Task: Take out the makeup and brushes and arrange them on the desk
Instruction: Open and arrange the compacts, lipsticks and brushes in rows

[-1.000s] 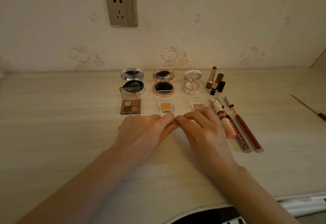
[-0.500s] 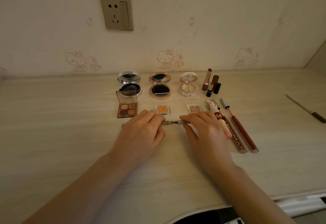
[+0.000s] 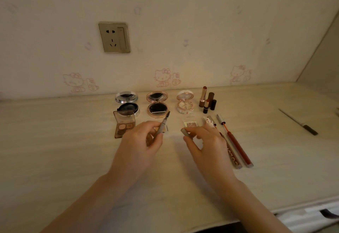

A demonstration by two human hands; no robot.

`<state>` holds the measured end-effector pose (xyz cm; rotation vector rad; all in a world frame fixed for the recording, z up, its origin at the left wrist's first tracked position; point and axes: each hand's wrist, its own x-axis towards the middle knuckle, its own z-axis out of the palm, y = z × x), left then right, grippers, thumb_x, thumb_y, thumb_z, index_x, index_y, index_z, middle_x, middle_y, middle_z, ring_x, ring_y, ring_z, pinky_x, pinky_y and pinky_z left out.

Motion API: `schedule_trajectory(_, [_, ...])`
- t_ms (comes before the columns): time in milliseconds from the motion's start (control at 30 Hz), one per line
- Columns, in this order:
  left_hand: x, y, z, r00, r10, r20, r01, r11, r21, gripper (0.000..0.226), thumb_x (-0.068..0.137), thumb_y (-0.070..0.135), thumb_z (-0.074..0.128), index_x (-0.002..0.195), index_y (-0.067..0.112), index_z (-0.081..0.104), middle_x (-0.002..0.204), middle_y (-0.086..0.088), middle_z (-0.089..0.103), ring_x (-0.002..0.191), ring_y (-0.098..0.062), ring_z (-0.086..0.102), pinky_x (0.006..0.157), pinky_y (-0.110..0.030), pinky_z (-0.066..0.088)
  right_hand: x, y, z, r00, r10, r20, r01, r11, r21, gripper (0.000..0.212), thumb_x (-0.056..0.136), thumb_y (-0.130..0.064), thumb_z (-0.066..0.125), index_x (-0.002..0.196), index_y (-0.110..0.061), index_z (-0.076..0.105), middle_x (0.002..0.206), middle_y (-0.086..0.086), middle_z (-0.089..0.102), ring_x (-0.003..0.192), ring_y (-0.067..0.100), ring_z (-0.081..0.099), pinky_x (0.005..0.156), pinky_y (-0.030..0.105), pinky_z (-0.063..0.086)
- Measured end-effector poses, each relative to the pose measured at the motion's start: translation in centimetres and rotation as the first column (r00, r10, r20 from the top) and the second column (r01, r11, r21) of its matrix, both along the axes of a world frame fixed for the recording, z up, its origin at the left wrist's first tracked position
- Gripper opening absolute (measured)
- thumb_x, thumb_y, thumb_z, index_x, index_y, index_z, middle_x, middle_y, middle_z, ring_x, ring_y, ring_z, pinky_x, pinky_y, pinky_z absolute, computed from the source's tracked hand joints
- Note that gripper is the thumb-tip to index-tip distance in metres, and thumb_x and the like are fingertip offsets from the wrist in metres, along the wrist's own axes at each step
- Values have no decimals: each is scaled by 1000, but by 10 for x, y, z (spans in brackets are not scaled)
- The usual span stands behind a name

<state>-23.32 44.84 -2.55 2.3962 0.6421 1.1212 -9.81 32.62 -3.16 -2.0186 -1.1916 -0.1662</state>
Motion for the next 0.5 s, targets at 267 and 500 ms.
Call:
schedule_trajectory(267, [14,-12,4,999,-19,-28,14,986,-164,23,81,36,69,102,27,67,68,17,64,60,-7,60,59,-32,52,11,-17,14,996,-18,-93,16,999,-28,14,90,-35,61,104,-34,62,85,-27,53,86,-5,52,63,4,35])
schedule_trajectory(500, [42,-34,7,993,-94,-70,75,969,-235,23,81,47,62,101,36,61,59,15,65,50,-5,60,60,-38,54,31,-33,15,987,4,-159,-4,1000,-3,11,86,-31,67,88,-36,58,81,-26,55,81,-7,54,63,7,40])
